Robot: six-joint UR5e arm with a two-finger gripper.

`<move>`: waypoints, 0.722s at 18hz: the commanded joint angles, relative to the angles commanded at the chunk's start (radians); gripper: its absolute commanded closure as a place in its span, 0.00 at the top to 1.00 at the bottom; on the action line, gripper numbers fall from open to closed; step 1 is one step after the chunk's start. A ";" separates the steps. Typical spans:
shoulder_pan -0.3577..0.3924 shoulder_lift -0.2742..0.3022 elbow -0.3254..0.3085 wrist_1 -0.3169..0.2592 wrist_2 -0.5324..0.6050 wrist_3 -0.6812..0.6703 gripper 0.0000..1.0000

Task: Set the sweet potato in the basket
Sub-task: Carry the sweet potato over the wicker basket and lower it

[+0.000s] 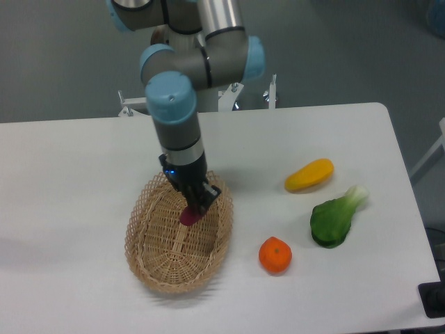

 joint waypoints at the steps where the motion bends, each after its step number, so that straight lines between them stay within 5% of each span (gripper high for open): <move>1: -0.005 -0.008 -0.002 -0.002 0.012 -0.002 0.19; 11: -0.031 -0.019 -0.035 0.000 0.026 -0.003 0.24; 13: -0.031 -0.009 -0.025 0.003 0.026 -0.002 0.37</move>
